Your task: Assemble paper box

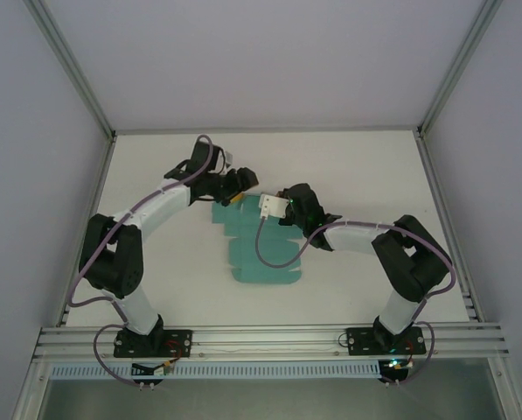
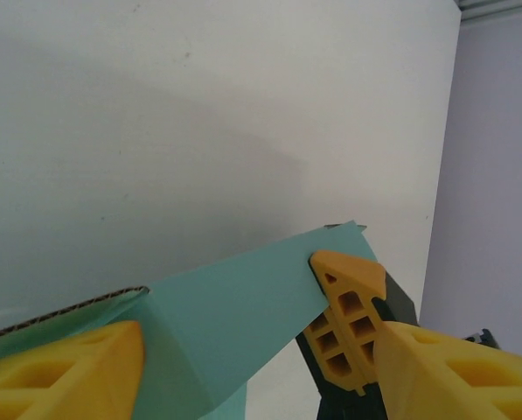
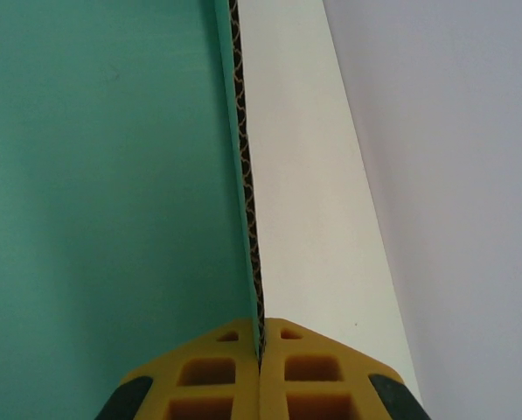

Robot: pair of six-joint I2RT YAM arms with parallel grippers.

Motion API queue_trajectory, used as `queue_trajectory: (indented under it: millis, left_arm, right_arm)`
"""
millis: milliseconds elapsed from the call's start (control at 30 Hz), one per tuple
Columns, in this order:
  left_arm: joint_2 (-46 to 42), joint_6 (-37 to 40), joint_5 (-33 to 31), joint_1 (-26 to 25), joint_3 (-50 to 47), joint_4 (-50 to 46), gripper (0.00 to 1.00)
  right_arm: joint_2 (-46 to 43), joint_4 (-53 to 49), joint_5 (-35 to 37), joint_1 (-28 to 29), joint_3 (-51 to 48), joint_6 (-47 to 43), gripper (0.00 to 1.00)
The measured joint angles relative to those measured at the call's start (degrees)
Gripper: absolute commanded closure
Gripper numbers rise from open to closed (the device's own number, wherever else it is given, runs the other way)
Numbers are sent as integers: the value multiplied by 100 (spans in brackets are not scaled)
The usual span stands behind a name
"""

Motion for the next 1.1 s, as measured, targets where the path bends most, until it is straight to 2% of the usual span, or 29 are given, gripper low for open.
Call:
queue_trajectory:
  millis: [100,267,433,567,667,767,800,967,1000,1100]
  left_arm:
    - [0,-13,-170,-74,-28,-22,35]
    - [2,-210,-234,-140,-85,37,49]
    - [26,-522,-249,-144,-203,363,71]
    - [44,-767,-262,-151,-289,595,93]
    - [44,-990,-256,-162,-376,879,100]
    - [44,-1161,-243,-177,-487,1095,99]
    - [44,-1198,-236,-181,-516,1119,95]
    - [-26,-1075,-293,-243,-531,1034,67]
    - [-66,-1012,-330,-254,-533,981,65]
    - [-372,-691,-564,-310,-595,682,44]
  right_arm:
    - [0,0,22,13,2,4,100]
    - [-76,-63,28,85,2,22,100]
    - [-87,-63,173,118,0,52,100]
    - [-87,-59,286,131,-2,153,100]
    - [-87,-17,404,160,-61,197,100]
    - [-87,63,496,181,-131,264,100]
    - [-98,83,511,188,-162,284,100]
    - [-234,70,564,225,-258,350,100]
    - [-267,70,557,240,-262,350,100]
    - [-352,87,553,308,-262,350,100]
